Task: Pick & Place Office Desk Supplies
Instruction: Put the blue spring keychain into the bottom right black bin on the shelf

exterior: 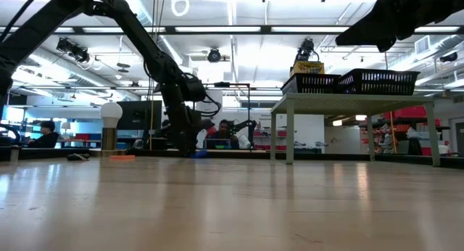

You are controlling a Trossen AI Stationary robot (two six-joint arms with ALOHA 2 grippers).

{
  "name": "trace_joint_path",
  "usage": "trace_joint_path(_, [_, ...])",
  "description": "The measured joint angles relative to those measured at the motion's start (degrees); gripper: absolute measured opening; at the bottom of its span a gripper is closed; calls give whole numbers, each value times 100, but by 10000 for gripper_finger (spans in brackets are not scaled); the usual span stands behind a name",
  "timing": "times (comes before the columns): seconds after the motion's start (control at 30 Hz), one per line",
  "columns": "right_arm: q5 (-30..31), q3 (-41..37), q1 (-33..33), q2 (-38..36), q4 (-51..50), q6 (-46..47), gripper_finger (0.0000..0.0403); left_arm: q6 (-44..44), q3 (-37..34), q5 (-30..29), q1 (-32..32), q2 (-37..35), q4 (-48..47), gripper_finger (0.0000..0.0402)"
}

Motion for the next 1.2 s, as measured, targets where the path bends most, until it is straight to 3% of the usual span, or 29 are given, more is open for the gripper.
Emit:
trace_joint_path(0.43, [0, -126, -45, 2, 92, -2, 11, 133, -13, 408, 28, -61, 176, 74])
trace_joint_path(0.67, [-1, -153, -143, 2, 91, 1, 12, -401, -15, 1028, 74, -147, 122, 95])
trace_joint_path(0.93, [-2, -153, -142, 2, 94, 0, 13, -620, -15, 372, 72, -147, 188, 125])
trace_joint_path(1.2, [-2, -155, -142, 2, 109, 4, 13, -621, -15, 511, 61, 97, 518, 125])
